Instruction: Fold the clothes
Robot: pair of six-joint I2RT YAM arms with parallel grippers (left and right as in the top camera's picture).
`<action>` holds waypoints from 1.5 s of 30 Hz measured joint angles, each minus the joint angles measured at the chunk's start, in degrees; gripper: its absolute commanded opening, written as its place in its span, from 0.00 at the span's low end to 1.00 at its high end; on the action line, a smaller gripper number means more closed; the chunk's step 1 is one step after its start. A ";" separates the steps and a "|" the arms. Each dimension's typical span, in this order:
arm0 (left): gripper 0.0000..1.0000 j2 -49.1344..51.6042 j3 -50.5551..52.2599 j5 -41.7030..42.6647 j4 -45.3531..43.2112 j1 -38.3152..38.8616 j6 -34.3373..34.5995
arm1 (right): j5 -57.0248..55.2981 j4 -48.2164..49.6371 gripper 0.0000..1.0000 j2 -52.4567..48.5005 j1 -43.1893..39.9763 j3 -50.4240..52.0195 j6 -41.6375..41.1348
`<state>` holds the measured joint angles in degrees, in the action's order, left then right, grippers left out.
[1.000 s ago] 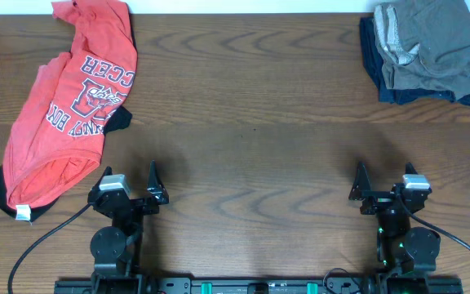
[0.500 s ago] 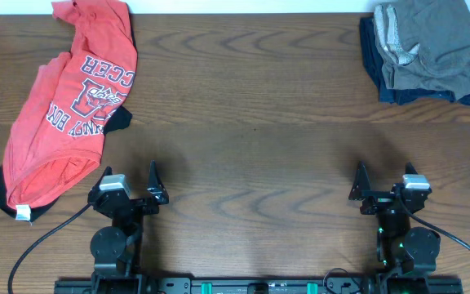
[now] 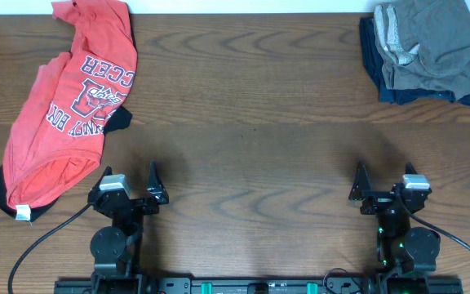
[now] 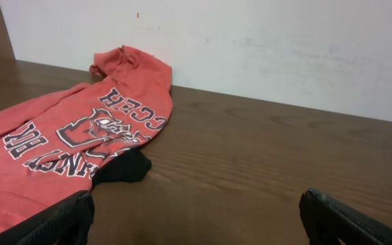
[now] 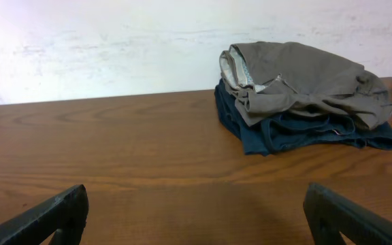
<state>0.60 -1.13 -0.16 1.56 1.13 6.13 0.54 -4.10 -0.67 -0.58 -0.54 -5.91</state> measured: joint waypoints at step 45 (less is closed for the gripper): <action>0.98 1.31 -4.02 -0.04 2.69 0.00 -2.03 | 6.45 13.40 0.99 -1.16 0.00 -1.11 -0.22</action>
<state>1.91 -5.15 -0.21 4.25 1.13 4.10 6.98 9.30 -1.83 -0.58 -1.65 -6.13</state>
